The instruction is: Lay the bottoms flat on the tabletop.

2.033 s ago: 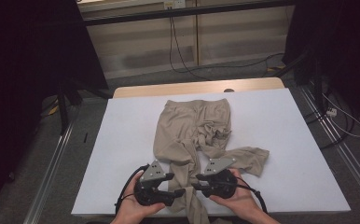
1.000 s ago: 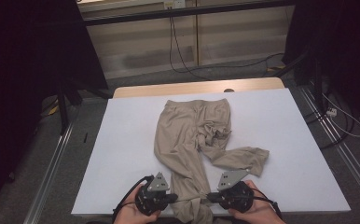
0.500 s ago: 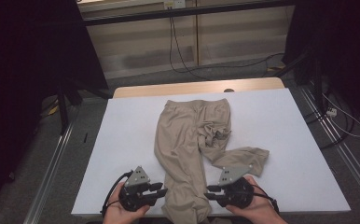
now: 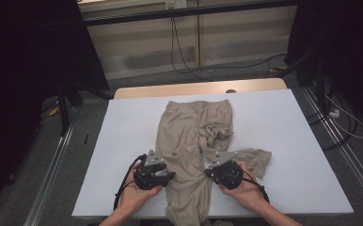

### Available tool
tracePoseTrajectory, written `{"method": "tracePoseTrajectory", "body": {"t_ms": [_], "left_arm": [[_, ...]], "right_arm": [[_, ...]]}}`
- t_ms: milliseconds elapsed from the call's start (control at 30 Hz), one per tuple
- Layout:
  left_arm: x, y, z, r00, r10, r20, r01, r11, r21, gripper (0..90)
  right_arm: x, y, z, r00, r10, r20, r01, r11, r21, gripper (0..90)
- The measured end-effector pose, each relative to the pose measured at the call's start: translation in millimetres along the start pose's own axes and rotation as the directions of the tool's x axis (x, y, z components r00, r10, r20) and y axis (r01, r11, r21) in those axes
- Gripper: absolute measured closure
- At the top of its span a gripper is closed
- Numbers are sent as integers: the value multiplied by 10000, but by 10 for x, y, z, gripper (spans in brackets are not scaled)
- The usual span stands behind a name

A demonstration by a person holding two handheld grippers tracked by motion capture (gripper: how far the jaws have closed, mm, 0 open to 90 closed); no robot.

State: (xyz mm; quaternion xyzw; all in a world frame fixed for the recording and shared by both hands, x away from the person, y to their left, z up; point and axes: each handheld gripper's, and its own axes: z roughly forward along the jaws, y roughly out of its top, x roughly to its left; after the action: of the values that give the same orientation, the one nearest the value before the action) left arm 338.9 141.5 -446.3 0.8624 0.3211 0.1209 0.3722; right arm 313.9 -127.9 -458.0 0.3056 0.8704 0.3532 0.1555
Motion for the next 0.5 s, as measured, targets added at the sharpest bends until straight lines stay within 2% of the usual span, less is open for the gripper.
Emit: {"method": "tracePoseTrajectory", "body": {"t_ms": [67, 133, 167, 233, 333, 400, 467, 500], "left_arm": [[-1, 9, -42, 10000, -12, -39, 11, 9998, -215, 521], [-24, 13, -82, 9999, -37, 111, 41, 9991, -419, 558], [-54, 20, -95, 9994, -45, 330, 63, 9984, -555, 587], [-145, 40, -95, 9962, 577, 651, -540, 9969, -564, 684], [-288, 62, -8, 9886, 1184, 926, -1151, 9925, -405, 694], [-353, 84, 54, 9808, 1616, 1094, -1591, 9868, -312, 676], [-400, 82, 135, 9767, 1775, 1203, -1765, 9841, -193, 639], [-419, 73, 166, 9762, 1756, 1275, -1759, 9844, -86, 597]], "right_arm": [[-82, -33, -39, 9995, 44, 308, -45, 10000, 27, 900], [-157, -74, -97, 9982, 249, 547, -250, 9997, 8, 900], [-175, -88, -114, 9970, 265, 723, -269, 9996, 52, 900], [-222, -126, -137, 9937, 100, 1116, -124, 9997, 206, 899], [-261, -160, -165, 9925, 556, 1090, -570, 9983, 104, 830], [-246, -157, -218, 9940, 496, 970, -476, 9986, -224, 795], [-211, -148, -289, 9962, 463, 742, -422, 9975, -560, 773], [-179, -150, -328, 9982, 454, 395, -427, 9968, -678, 773]]}}
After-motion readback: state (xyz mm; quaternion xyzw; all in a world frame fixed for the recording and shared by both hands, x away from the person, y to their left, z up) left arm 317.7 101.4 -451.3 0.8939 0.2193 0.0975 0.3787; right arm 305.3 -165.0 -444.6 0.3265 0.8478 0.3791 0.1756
